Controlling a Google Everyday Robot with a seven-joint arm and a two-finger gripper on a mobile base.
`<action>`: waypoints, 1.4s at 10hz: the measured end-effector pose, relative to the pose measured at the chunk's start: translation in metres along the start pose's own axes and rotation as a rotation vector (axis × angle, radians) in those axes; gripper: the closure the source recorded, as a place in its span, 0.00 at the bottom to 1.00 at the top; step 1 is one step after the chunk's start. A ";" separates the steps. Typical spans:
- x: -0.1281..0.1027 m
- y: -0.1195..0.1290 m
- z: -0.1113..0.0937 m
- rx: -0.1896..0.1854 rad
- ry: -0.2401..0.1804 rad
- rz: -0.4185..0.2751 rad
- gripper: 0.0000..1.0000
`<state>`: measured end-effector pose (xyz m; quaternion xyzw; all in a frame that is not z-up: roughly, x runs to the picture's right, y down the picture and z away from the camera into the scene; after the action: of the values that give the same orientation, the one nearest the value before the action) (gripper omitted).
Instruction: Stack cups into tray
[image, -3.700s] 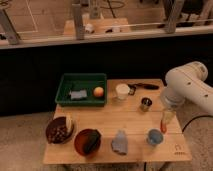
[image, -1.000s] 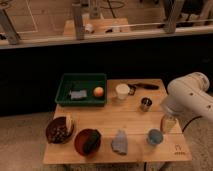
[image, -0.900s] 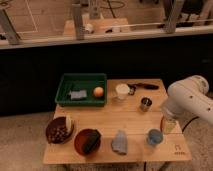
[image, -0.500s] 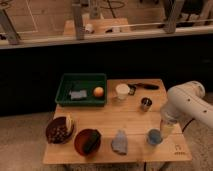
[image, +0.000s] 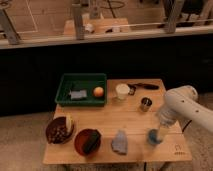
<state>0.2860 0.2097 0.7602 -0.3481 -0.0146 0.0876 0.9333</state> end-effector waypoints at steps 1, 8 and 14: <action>0.000 -0.001 0.007 -0.010 -0.005 0.009 0.20; -0.007 -0.011 0.036 -0.035 -0.016 0.019 0.72; -0.012 -0.061 -0.002 -0.009 -0.016 0.048 0.83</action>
<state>0.2837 0.1607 0.7986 -0.3520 -0.0141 0.1125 0.9291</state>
